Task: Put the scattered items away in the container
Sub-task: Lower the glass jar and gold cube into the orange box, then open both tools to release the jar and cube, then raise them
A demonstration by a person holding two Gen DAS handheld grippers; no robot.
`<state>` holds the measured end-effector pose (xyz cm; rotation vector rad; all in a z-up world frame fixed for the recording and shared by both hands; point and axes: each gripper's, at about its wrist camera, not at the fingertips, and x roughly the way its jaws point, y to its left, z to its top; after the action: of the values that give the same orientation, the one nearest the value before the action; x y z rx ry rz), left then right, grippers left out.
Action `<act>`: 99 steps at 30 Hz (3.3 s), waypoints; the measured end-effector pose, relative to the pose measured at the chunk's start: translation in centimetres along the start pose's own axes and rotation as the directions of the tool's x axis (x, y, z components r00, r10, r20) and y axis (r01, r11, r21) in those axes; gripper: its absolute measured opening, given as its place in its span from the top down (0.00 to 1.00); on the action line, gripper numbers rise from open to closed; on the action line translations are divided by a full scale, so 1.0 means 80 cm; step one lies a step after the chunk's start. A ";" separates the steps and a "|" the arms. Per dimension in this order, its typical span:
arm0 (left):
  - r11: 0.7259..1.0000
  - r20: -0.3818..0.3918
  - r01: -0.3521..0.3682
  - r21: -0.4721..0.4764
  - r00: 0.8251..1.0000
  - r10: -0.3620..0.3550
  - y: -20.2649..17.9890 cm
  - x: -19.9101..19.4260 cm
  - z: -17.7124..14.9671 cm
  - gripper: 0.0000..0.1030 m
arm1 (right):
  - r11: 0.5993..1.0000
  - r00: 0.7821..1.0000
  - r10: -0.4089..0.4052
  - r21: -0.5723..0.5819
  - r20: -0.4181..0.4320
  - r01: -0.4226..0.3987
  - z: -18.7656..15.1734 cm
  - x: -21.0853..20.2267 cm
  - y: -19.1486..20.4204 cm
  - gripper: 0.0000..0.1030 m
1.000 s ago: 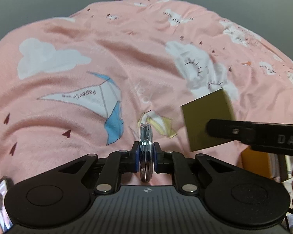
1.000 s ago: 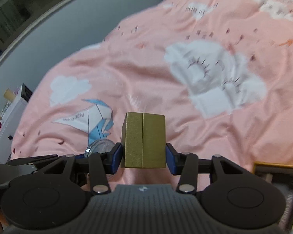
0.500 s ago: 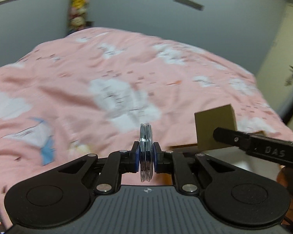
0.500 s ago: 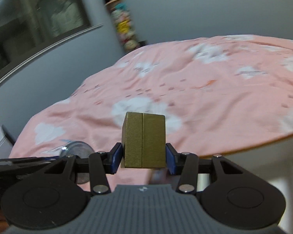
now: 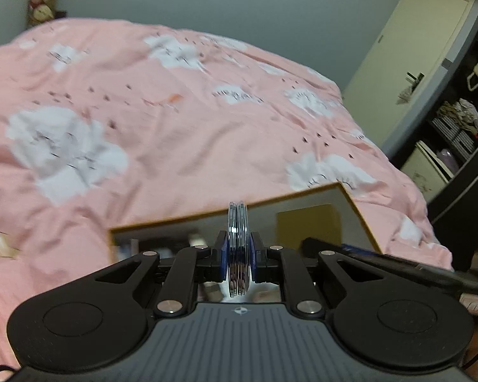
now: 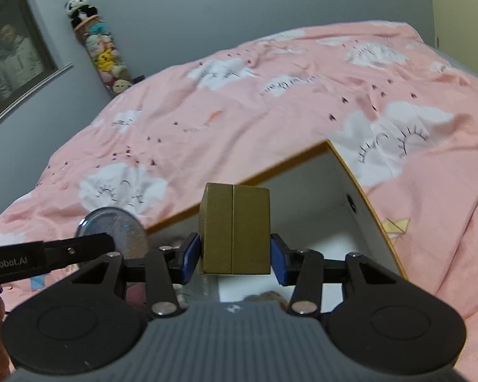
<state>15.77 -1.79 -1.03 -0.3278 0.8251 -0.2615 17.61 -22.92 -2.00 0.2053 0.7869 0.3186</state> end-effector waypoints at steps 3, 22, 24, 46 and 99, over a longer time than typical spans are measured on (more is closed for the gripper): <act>1.000 -0.039 0.003 -0.017 0.999 -0.003 -0.006 0.026 0.001 0.85 | 1.000 1.000 0.003 0.012 -0.016 -0.002 0.000 0.014 -0.004 0.52; 0.981 -0.234 -0.196 -0.017 0.954 0.187 -0.010 0.119 -0.003 0.86 | 1.000 0.982 0.012 0.021 -0.188 -0.009 -0.010 0.077 -0.029 0.52; 0.980 -0.260 -0.191 -0.052 0.950 0.171 -0.004 0.123 -0.003 0.86 | 1.000 0.979 0.007 0.022 -0.205 -0.003 -0.009 0.081 -0.030 0.52; 0.985 -0.220 -0.118 -0.126 0.972 0.088 0.016 0.091 0.002 0.80 | 0.985 0.955 -0.085 -0.171 -0.286 0.037 -0.013 0.111 0.018 0.52; 0.940 0.007 -0.327 0.095 0.945 0.328 0.049 -0.087 -0.072 0.42 | 0.958 0.998 0.051 -0.281 -0.032 -0.058 -0.059 -0.024 0.093 0.34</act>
<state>7.34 3.24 -1.51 -0.0956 0.8588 0.0100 11.42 -16.37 -1.74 -0.0456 0.7511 0.4821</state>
